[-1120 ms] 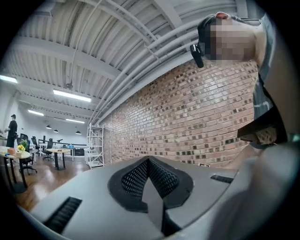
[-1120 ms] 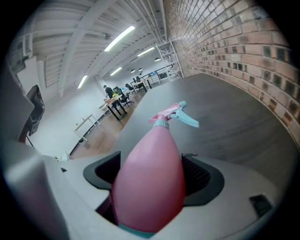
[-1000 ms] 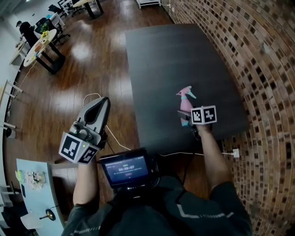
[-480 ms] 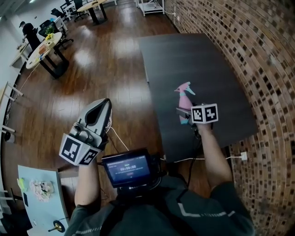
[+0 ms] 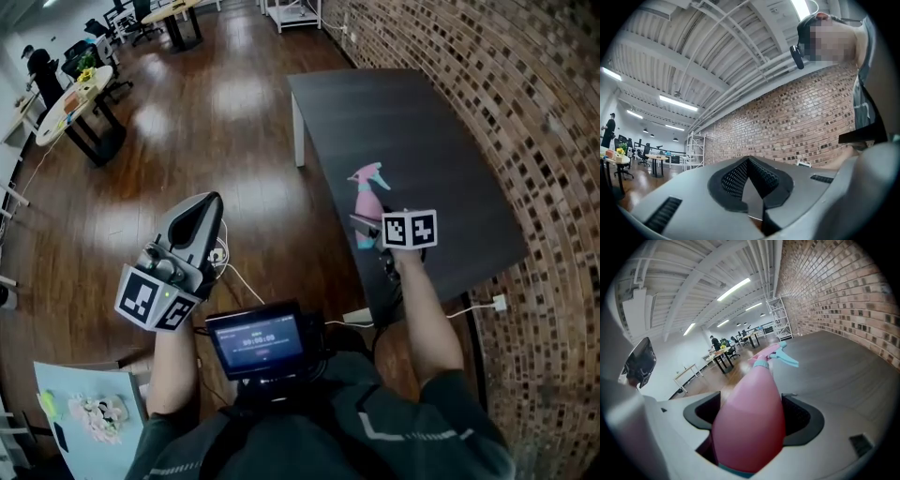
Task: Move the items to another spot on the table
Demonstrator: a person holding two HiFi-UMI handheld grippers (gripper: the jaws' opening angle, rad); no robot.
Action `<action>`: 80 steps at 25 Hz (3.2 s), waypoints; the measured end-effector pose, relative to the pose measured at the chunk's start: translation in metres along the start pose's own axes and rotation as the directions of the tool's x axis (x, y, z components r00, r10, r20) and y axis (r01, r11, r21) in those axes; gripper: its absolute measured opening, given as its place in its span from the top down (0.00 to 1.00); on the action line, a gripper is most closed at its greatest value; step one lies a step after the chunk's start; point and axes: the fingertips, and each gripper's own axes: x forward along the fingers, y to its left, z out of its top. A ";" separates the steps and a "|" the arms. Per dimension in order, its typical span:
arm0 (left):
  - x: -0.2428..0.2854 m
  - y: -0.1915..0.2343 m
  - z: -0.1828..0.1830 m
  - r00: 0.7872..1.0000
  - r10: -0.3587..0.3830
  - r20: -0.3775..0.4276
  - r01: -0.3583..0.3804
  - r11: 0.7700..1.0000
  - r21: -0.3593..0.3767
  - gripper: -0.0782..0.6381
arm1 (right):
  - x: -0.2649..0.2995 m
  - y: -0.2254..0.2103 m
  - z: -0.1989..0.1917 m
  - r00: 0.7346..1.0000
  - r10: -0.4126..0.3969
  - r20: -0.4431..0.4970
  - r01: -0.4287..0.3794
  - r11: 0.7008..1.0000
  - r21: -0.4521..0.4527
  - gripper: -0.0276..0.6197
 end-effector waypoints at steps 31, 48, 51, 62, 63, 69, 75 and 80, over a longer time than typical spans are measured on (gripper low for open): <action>0.240 0.181 -0.094 0.953 -0.302 -0.036 0.302 0.953 -0.007 0.90 | 0.185 -0.105 0.149 0.997 -0.073 0.022 0.067 0.980 0.187 0.31; 0.411 0.236 -0.153 0.852 -0.523 0.028 0.522 0.843 -0.132 0.90 | 0.262 -0.184 0.183 0.986 -0.148 -0.071 0.164 0.922 0.351 0.31; 0.445 0.248 -0.163 0.829 -0.558 0.032 0.558 0.824 -0.094 0.90 | 0.272 -0.205 0.189 0.979 -0.185 -0.081 0.202 0.900 0.386 0.31; 0.546 0.314 -0.210 0.759 -0.648 0.061 0.647 0.743 -0.172 0.90 | 0.329 -0.259 0.247 0.955 -0.279 -0.105 0.295 0.836 0.462 0.31; 0.552 0.319 -0.214 0.754 -0.654 0.062 0.653 0.736 -0.179 0.90 | 0.334 -0.263 0.251 0.953 -0.283 -0.111 0.302 0.833 0.464 0.31; 0.572 0.342 -0.238 0.747 -0.661 0.076 0.661 0.724 -0.196 0.90 | 0.371 -0.291 0.243 0.933 -0.307 -0.186 0.359 0.817 0.451 0.31; 0.583 0.353 -0.245 0.731 -0.680 0.057 0.676 0.711 -0.195 0.90 | 0.390 -0.303 0.228 0.924 -0.295 -0.244 0.379 0.793 0.477 0.31; 0.585 0.355 -0.250 0.728 -0.684 0.045 0.677 0.707 -0.203 0.90 | 0.395 -0.307 0.224 0.927 -0.284 -0.244 0.371 0.789 0.490 0.30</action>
